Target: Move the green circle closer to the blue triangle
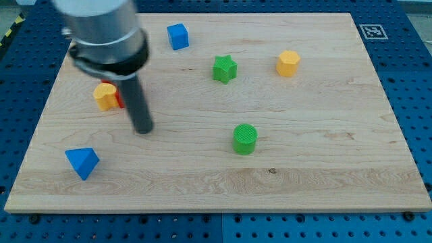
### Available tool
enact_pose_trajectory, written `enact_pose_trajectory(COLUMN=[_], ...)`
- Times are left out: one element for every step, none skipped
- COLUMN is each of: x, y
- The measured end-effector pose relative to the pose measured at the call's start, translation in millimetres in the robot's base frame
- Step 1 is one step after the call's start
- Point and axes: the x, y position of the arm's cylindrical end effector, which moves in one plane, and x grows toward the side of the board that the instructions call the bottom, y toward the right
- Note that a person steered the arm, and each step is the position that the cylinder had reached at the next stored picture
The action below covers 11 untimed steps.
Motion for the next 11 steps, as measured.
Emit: enact_pose_trajectory(x=[-12.0,-22.5,-1.6,17.9,30.0,31.2,31.2,31.2,31.2,31.2,31.2], y=[68.2,143.6,201.8,199.7,171.0,132.1,95.7,66.1,38.5,15.3,-5.9])
